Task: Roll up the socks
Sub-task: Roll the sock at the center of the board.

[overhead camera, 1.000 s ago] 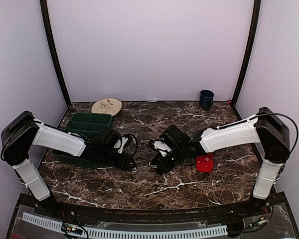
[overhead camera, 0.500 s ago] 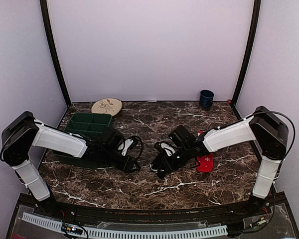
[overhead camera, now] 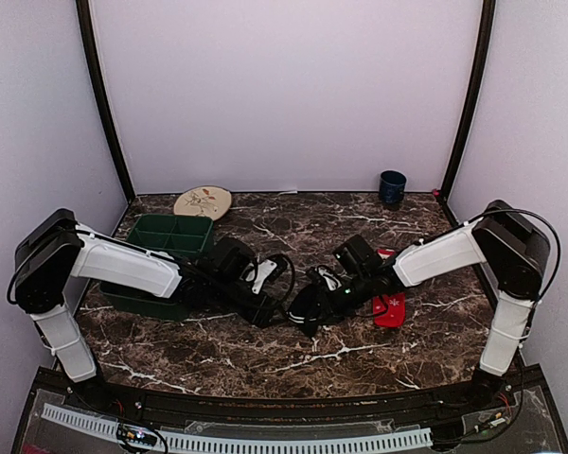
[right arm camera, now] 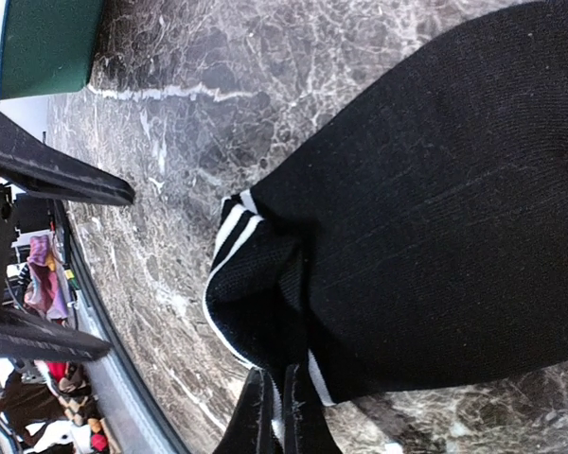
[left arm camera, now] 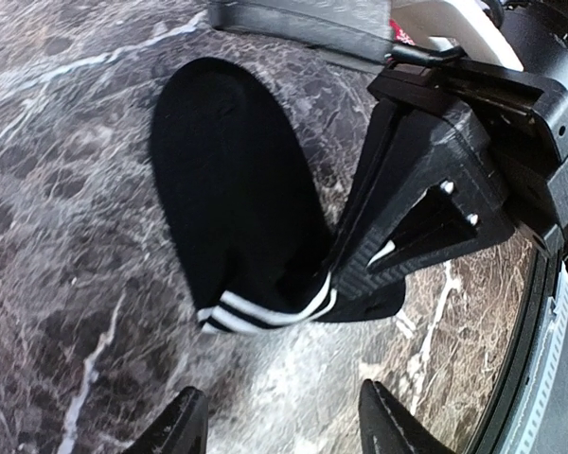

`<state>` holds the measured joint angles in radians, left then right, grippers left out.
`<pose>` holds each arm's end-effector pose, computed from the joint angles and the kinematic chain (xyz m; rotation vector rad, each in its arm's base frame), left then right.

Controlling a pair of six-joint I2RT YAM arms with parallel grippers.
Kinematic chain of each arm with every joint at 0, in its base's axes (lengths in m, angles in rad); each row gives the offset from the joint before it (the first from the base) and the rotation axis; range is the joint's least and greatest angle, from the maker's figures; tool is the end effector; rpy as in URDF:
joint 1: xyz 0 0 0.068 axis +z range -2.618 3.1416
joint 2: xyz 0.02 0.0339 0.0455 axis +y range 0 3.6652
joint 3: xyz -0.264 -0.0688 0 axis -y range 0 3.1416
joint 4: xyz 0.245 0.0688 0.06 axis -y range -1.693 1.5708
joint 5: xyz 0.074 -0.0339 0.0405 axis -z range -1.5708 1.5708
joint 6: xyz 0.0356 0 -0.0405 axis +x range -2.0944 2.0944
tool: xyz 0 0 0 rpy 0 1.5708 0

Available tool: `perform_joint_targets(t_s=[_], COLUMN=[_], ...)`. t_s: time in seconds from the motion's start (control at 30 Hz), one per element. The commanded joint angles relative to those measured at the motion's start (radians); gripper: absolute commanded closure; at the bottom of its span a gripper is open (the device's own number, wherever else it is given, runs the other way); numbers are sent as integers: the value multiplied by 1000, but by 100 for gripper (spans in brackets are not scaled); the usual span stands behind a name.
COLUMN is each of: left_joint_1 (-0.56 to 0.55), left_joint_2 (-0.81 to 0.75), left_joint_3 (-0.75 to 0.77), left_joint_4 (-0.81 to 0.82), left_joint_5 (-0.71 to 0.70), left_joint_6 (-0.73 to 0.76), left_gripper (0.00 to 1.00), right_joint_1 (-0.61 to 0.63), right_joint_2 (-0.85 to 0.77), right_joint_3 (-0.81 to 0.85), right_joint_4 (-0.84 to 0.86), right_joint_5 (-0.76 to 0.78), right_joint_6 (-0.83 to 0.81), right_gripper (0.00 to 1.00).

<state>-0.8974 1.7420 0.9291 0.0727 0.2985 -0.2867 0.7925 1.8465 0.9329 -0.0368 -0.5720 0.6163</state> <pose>0.2143 -0.2854 0.1641 0.8940 2.2944 -0.9112 0.2316 0.2624 0.1257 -0.5063 2.7497 1.2016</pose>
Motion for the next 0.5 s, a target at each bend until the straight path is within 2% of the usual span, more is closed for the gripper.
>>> perform_joint_targets(t_s=[0.0, 0.47], left_joint_1=[-12, -28], left_joint_2=[26, 103], left_joint_3=[49, 132], left_joint_4=[-9, -27], left_joint_5=[-4, -79], left_joint_6=[25, 28], left_gripper=[42, 43], right_joint_1=[-12, -40], right_joint_2=[26, 80], right_joint_3=[47, 116], right_joint_4=[-14, -126], right_joint_5=[-41, -74], right_joint_6=[10, -45], right_gripper=[100, 100])
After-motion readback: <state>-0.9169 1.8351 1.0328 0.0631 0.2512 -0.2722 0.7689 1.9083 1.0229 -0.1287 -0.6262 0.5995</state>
